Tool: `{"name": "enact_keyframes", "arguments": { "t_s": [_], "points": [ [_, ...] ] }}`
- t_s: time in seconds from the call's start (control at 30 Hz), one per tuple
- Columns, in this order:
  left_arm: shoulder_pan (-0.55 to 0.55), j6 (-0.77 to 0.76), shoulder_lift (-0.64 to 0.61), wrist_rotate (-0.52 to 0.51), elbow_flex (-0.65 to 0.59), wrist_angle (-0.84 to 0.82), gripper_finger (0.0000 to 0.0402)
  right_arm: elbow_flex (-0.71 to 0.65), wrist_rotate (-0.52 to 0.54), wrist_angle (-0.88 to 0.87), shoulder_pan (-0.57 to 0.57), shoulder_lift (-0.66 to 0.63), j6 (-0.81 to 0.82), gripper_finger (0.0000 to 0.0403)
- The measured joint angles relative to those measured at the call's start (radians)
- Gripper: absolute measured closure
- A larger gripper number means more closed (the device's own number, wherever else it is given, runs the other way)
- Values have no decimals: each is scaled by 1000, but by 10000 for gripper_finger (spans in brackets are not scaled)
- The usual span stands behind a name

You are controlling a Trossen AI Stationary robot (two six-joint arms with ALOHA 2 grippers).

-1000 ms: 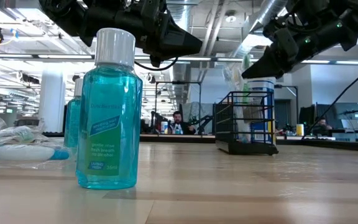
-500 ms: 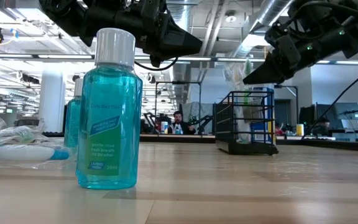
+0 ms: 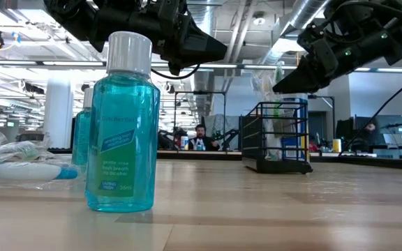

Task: Pick & Place toothbrushing station
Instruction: Put the top green toothbrush into the wire mesh organizer

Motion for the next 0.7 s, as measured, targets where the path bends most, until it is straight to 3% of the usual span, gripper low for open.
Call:
{"name": "enact_keyframes", "arguments": {
  "t_s": [0.4, 0.7],
  "points": [
    [0, 0, 0, 0, 0, -6, 309, 0, 0, -3, 0, -19, -6, 241],
    [0, 0, 0, 0, 0, -19, 309, 2, 2, -5, 0, -66, -16, 214]
  ]
}}
